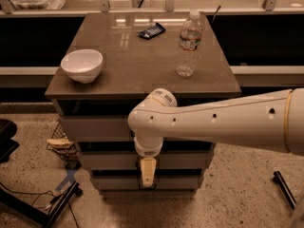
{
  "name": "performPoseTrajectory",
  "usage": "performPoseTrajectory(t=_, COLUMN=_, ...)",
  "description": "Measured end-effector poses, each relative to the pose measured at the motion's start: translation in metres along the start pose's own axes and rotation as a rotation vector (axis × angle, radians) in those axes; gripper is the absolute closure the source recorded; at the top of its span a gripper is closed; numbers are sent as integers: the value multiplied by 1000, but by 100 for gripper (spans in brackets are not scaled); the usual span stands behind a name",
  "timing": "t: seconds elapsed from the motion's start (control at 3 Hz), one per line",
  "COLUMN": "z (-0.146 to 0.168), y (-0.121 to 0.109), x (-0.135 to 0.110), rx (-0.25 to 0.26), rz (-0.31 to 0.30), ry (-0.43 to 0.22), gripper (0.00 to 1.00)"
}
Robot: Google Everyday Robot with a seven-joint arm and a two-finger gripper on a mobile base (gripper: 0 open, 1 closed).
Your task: Open top drawer
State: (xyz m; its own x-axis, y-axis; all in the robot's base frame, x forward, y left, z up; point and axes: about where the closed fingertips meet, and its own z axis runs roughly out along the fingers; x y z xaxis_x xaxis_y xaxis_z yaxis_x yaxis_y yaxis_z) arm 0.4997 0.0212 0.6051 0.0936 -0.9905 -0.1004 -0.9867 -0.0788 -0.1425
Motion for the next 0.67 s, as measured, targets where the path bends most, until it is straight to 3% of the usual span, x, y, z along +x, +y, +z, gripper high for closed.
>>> performPoseTrajectory(t=0.67, z=10, y=1, x=6, rx=-16, rz=-11, ry=-17, gripper=49)
